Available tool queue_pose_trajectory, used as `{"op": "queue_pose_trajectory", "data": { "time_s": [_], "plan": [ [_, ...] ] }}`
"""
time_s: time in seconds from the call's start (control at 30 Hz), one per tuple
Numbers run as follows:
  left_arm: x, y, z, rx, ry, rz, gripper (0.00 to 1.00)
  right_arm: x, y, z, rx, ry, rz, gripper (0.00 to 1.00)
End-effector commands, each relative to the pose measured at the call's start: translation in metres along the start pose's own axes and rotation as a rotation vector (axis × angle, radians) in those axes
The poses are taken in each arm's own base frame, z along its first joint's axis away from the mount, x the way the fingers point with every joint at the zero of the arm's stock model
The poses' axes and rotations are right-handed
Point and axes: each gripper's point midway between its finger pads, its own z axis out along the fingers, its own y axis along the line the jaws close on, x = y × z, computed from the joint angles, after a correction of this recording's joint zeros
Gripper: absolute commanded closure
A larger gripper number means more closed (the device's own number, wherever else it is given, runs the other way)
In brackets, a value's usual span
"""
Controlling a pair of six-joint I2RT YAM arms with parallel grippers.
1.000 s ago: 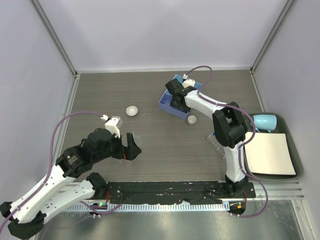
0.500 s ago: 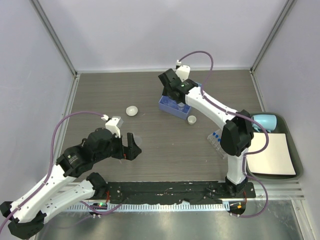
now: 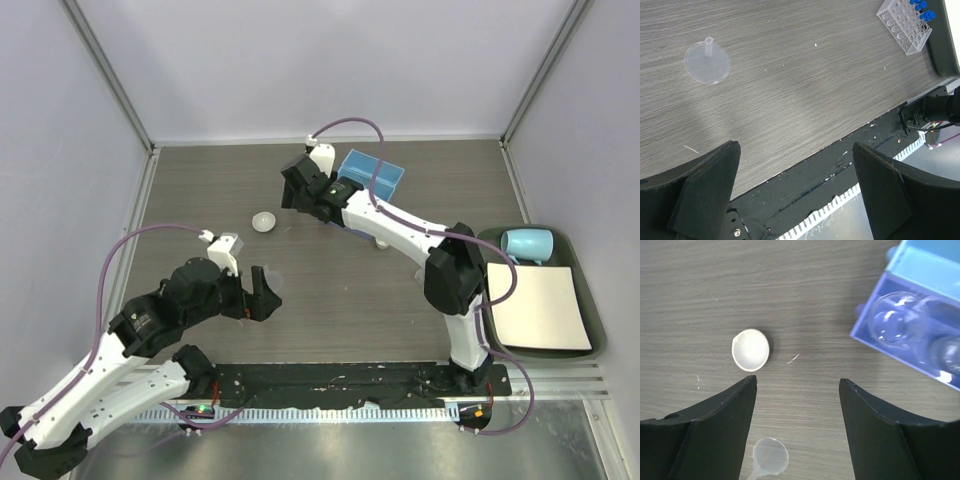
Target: Organize the chemistry lab equipment
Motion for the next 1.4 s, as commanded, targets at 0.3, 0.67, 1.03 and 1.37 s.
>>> {"op": "queue_pose_trajectory", "data": {
  "time_s": [0.3,0.67,1.03,1.37],
  "plan": [
    [-0.005,-0.004,-0.003,0.015,-0.011,0.007,0.00,0.048,0.075,0.057,-0.323,0.052,0.100,0.28],
    [-0.005,-0.004,-0.003,0.020,-0.014,0.009,0.00,0.076,0.077,0.086,-0.307,0.089,0.155,0.36],
    [-0.004,-0.004,-0.003,0.020,-0.013,0.011,0.00,0.092,0.081,0.107,-0.301,0.114,0.189,0.40],
    [-0.004,-0.003,-0.004,0.019,-0.012,0.014,0.00,0.106,0.085,0.120,-0.302,0.138,0.220,0.49]
  ]
}}
